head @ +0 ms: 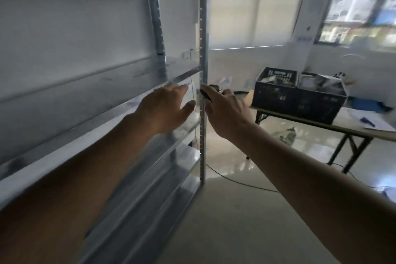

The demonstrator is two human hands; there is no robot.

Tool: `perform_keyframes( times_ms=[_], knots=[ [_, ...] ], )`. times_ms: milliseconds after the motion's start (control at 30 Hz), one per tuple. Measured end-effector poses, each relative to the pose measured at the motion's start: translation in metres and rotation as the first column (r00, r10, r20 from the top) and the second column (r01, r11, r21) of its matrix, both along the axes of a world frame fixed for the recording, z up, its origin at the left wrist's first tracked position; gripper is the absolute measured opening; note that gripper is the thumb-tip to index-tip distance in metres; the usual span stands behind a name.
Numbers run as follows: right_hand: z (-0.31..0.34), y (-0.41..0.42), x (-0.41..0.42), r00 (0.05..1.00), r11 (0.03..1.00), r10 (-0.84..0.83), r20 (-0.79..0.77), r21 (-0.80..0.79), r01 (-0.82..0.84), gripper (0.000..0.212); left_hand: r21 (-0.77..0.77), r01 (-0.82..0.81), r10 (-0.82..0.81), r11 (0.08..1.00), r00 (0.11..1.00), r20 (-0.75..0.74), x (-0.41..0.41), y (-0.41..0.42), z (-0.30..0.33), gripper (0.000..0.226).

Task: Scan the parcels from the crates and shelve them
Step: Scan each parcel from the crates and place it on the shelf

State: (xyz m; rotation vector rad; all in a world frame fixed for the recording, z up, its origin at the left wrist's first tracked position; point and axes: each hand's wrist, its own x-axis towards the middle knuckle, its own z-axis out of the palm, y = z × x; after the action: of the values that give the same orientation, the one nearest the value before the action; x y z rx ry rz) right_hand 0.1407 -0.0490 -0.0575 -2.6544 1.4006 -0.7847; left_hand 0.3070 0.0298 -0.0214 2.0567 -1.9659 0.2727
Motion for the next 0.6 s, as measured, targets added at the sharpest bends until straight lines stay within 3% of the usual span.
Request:
perform_keyframes(
  times_ms=[333,600],
  knots=[
    [-0.017,-0.173,-0.097,0.946,0.944,-0.323,-0.03,0.061,0.325,0.05,0.055,0.251,-0.248,0.966,0.967,-0.06,-0.072,-0.232,-0.035,0.071],
    [-0.028,-0.311,-0.148,0.887,0.882,-0.462,0.016,0.107,0.458,0.05,0.088,0.379,-0.381,0.921,0.924,0.009,-0.122,-0.405,-0.039,0.058]
  ],
)
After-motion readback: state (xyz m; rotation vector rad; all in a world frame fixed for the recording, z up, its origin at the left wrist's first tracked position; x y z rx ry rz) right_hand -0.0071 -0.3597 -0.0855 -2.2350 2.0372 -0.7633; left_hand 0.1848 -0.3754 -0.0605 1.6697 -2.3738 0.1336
